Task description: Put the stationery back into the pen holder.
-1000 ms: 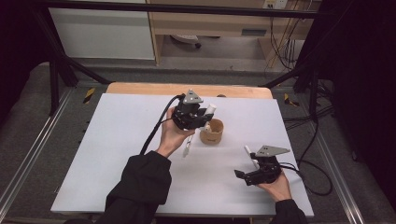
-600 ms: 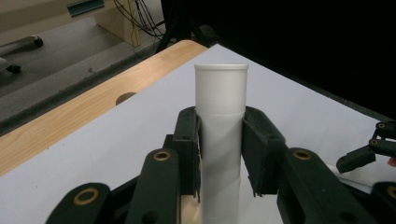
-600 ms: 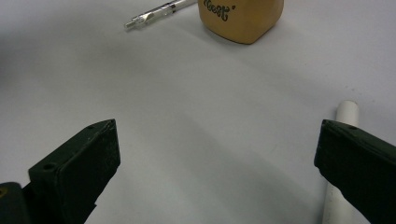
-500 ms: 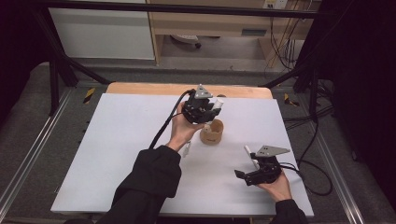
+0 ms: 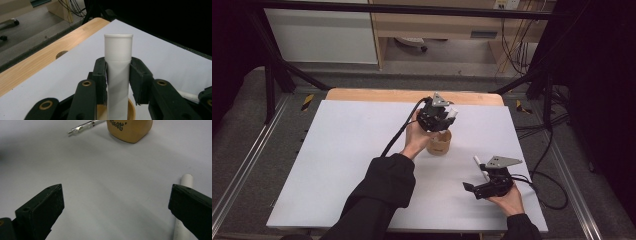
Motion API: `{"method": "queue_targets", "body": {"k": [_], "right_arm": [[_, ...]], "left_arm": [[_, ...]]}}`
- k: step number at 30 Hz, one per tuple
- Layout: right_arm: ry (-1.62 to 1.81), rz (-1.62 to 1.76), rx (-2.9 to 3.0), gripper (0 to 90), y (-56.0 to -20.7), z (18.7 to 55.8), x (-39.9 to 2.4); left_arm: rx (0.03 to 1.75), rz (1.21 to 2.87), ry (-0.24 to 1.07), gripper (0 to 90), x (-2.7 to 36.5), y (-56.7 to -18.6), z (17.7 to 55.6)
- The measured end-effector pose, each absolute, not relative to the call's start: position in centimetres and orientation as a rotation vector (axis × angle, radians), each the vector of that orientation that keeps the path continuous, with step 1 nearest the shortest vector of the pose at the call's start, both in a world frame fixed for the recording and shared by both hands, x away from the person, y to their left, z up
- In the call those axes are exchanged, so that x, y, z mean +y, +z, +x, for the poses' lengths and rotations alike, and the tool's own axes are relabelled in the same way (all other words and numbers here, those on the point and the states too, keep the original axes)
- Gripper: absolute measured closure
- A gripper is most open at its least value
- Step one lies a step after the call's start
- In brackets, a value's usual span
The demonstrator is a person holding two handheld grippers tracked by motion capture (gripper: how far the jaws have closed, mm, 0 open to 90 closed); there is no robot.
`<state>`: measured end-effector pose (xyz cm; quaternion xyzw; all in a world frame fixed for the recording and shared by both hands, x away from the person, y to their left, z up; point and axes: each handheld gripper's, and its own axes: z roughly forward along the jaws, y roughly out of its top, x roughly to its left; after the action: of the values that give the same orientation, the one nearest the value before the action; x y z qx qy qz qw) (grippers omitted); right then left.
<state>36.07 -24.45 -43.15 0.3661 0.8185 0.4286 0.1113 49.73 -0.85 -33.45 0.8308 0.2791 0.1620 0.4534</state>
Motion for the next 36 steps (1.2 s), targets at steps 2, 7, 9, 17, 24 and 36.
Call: {"method": "queue_targets", "body": {"k": [2,7,9,17,24,36], "right_arm": [[1.262,1.074,2.403,1.0,-43.1,36.1,-24.5],[1.265,1.077,2.403,1.0,-43.1,36.0,-24.4],[1.261,1.075,2.402,0.9,-43.1,36.0,-24.5],[1.261,1.071,2.401,0.9,-43.2,36.1,-24.5],[1.259,1.073,2.401,0.9,-43.2,36.1,-24.4],[1.257,1.073,2.403,0.8,-43.2,36.1,-24.5]], "left_arm": [[0.697,2.061,0.399,67.9,-1.0,-33.9,49.9],[0.700,2.073,0.385,67.9,-1.2,-34.7,50.3],[0.700,2.075,0.378,67.9,-1.3,-35.0,50.5],[0.707,2.097,0.346,67.9,-0.9,-36.7,50.6],[0.721,2.104,0.317,67.8,-0.4,-37.7,50.7],[0.725,2.136,0.284,60.2,0.3,-37.9,50.4]]}}
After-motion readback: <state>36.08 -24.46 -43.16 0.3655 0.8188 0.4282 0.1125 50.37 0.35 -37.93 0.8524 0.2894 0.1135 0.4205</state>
